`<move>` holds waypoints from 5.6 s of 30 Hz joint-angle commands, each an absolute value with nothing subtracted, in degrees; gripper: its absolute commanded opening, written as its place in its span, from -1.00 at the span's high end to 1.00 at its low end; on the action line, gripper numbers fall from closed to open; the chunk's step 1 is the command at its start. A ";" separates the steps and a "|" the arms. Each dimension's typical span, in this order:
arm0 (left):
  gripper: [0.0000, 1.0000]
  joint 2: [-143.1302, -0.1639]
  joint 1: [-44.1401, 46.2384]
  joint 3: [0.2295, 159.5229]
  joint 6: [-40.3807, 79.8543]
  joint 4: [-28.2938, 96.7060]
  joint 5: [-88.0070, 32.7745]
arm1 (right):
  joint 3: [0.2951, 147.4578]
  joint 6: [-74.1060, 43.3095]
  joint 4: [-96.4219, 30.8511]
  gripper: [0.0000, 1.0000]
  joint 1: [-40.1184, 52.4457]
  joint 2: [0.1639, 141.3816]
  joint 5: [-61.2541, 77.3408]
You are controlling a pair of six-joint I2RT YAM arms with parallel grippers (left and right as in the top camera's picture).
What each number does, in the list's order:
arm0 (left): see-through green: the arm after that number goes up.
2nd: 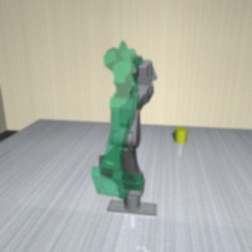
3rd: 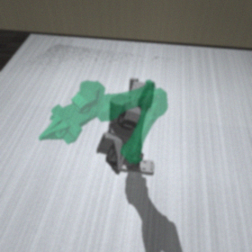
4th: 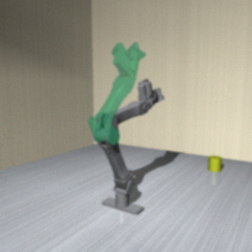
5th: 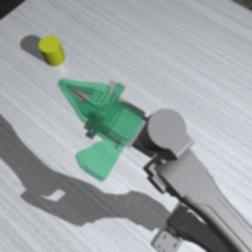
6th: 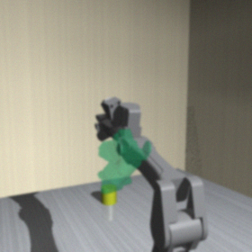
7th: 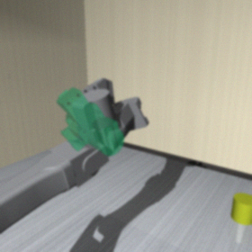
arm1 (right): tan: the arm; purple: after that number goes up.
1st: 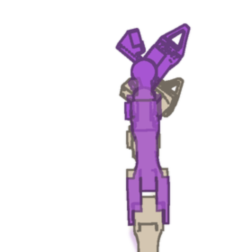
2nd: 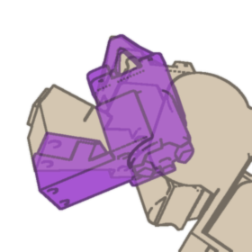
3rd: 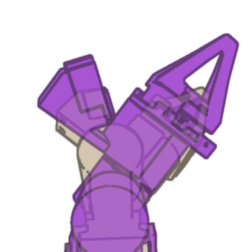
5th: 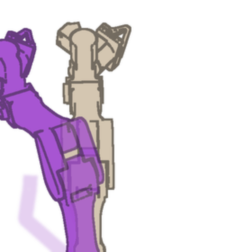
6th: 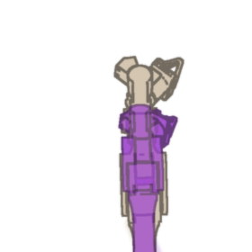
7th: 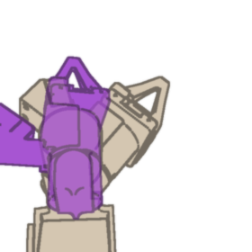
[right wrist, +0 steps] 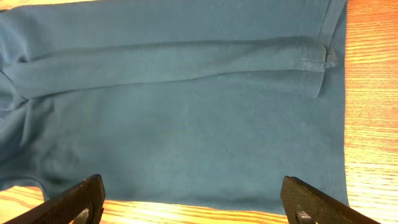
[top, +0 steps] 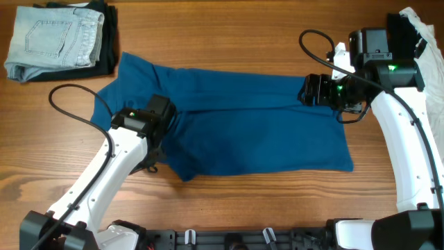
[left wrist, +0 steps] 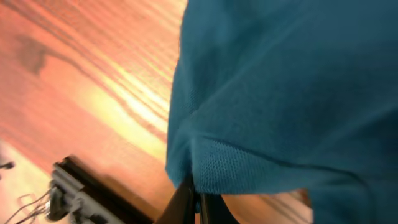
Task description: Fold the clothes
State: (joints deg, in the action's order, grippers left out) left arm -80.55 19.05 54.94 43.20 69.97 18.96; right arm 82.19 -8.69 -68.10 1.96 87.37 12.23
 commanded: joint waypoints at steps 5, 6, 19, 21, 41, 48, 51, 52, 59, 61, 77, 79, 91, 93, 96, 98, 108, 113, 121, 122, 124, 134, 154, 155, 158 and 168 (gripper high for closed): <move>0.92 -79.81 18.83 55.42 39.31 53.43 23.70 | 82.00 -7.64 -66.78 -0.82 2.09 86.78 12.51; 0.92 -79.81 18.83 55.42 39.18 51.20 25.10 | 82.00 -7.64 -66.26 -0.81 2.09 86.78 12.53; 0.92 -83.05 16.69 55.42 24.08 16.29 28.18 | 82.00 -8.10 -64.23 -0.65 2.09 86.78 12.51; 0.92 -86.11 16.53 55.42 23.94 14.94 28.16 | 82.00 -8.10 -64.14 -0.65 2.09 86.78 12.51; -1.00 -92.27 15.27 55.42 18.17 6.31 25.10 | 82.00 -8.08 -63.48 -0.66 2.09 86.78 12.51; -0.94 -80.23 23.16 55.35 21.26 34.04 14.39 | 82.00 -8.05 -63.16 -0.66 2.09 86.78 12.53; -0.86 -81.14 26.26 54.94 21.23 39.46 14.63 | 82.00 -8.12 -62.48 -0.66 2.09 86.78 12.56; -0.79 -81.89 27.00 54.30 21.23 40.05 14.63 | 82.00 -8.25 -62.30 -0.66 2.09 86.78 12.53; -0.71 -87.72 27.38 49.34 21.43 37.89 15.29 | 82.00 -8.99 -61.87 -0.68 2.09 86.78 12.51; -0.71 -89.14 27.44 48.07 21.43 35.14 15.18 | 82.00 -9.15 -61.45 -0.67 2.09 86.78 12.51; 0.38 -100.51 27.59 46.76 21.26 19.05 18.70 | 82.00 -10.59 -60.64 -0.68 2.09 86.78 12.53; 0.79 -100.49 27.59 46.78 21.26 19.73 18.68 | 82.00 -10.66 -60.77 -0.68 2.09 86.78 12.56; 0.92 -86.56 26.35 56.64 27.70 44.64 13.72 | 81.30 -12.99 -74.46 -0.64 2.09 86.78 11.40; 0.92 -84.14 26.35 56.93 27.68 44.62 13.74 | 78.78 -16.10 -77.21 -0.64 2.09 86.78 10.52; 0.92 -83.13 26.35 56.93 27.68 44.64 13.76 | 71.79 -20.05 -77.32 -0.65 2.09 86.78 10.09; 0.92 -83.26 26.35 56.90 27.68 44.60 13.74 | 66.85 -21.74 -75.40 -0.64 2.09 86.78 8.95; 0.92 -83.26 26.35 56.90 27.49 42.48 13.93 | 48.84 -33.67 -62.48 -0.66 2.02 86.78 -2.74; 0.92 -83.26 26.35 56.90 27.49 42.72 13.93 | 47.00 -34.98 -57.41 -0.57 1.19 86.78 -3.57; 0.92 -83.26 26.35 56.90 27.49 43.20 13.89 | 45.74 -37.69 -54.28 -0.42 1.04 88.01 -1.78; 0.92 -83.26 26.35 56.90 27.49 43.20 13.74 | 45.67 -37.89 -54.30 -0.42 1.06 88.73 -0.97; 0.92 -83.26 26.35 56.90 27.51 43.13 13.69 | 45.60 -38.81 -54.50 -0.42 1.06 89.97 -0.38; 0.92 -83.26 26.35 56.90 27.49 43.48 13.69 | 45.34 -40.14 -51.62 -0.02 1.06 97.38 0.47; 0.92 -79.48 26.37 60.14 29.04 62.94 -13.43 | 58.06 -25.82 -58.17 0.92 1.04 73.45 1.34; 0.92 -79.48 26.37 60.14 29.04 65.19 -15.40 | 58.85 -25.39 -58.83 0.92 1.04 72.18 1.30; 0.92 -79.24 26.35 60.14 29.28 71.94 -18.39 | 59.59 -24.01 -59.86 0.92 1.04 69.89 1.34; 0.92 -65.52 26.37 62.74 36.38 81.73 -15.88 | 62.22 -19.44 -65.87 0.92 1.04 64.82 1.96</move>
